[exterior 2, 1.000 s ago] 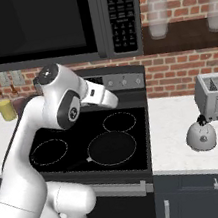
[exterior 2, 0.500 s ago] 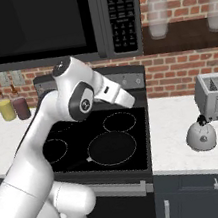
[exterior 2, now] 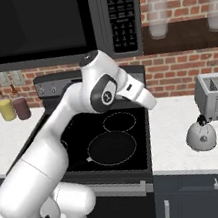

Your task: Pick the kettle from the counter and place it on a stove burner. Then turn the burner on.

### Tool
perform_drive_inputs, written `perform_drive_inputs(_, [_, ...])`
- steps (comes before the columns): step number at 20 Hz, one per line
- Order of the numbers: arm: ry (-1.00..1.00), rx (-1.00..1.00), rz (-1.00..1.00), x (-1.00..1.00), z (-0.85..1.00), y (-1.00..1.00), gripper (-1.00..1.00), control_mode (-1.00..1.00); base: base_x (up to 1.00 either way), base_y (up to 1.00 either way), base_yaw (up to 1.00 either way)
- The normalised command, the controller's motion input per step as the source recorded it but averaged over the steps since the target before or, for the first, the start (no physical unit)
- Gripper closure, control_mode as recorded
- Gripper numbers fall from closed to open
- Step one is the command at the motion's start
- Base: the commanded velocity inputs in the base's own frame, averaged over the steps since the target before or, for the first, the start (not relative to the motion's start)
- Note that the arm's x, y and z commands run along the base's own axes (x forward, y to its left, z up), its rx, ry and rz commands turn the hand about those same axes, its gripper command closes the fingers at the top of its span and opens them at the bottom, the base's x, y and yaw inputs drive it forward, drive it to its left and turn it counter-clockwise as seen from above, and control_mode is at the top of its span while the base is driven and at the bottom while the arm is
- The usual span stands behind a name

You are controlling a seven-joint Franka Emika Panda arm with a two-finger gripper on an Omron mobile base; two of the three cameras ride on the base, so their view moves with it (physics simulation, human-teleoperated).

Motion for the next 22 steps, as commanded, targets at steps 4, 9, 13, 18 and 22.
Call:
perform_drive_inputs(4, [0.12,0.00,0.00,-0.04,-0.19,-0.16,-1.00,-1.00,0.00,0.00,0.00])
perform_drive_inputs(9, [0.14,0.00,0.00,-0.05,-0.32,-0.07,-1.00,-1.00,0.00,0.00,0.00])
perform_drive_inputs(13, [0.09,0.01,0.04,0.00,-0.13,-0.03,-1.00,-1.00,0.00,0.00,0.00])
perform_drive_inputs(18, [0.07,0.04,0.05,0.00,0.00,-0.11,-1.00,-1.00,0.00,0.00,0.00])
perform_drive_inputs(22, [0.03,0.11,0.01,0.01,0.00,-0.17,-1.00,-1.00,0.00,0.00,0.00])
